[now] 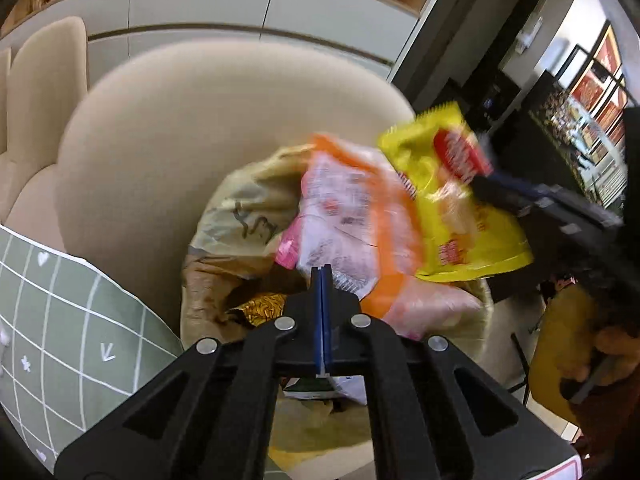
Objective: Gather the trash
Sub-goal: 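Lower both tools into the bin and open them to drop the packets, then move both open tools back over the table toward the pink packets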
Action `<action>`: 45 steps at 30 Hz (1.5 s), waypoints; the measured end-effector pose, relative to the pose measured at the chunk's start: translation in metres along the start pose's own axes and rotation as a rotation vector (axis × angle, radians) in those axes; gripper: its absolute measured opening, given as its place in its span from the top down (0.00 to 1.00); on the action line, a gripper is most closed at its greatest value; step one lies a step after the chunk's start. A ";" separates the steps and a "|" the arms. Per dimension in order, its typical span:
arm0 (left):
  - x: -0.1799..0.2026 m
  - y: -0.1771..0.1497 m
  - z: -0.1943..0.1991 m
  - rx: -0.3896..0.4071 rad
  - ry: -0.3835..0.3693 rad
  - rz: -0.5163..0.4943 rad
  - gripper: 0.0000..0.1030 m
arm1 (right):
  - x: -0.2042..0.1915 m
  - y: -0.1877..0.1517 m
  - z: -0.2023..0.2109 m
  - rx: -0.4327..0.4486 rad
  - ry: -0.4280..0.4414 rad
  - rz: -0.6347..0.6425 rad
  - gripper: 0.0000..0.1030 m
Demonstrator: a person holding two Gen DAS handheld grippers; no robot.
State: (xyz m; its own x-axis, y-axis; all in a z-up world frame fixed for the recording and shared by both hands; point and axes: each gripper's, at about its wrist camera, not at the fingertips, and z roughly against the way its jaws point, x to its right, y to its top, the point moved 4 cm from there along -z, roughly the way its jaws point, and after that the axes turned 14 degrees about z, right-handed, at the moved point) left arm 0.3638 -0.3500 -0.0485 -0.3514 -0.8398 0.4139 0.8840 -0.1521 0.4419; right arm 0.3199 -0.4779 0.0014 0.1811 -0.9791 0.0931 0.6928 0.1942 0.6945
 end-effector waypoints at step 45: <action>-0.164 -0.169 0.229 0.321 0.172 0.173 0.49 | -0.114 -0.077 0.105 0.051 0.001 -0.067 0.51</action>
State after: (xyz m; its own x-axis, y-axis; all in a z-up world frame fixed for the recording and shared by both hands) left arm 0.2008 -0.0674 -0.0085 -0.1250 -0.9177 0.3771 0.7749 0.1470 0.6147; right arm 0.1729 -0.3877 0.0119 0.1366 -0.9896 0.0445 0.6666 0.1251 0.7348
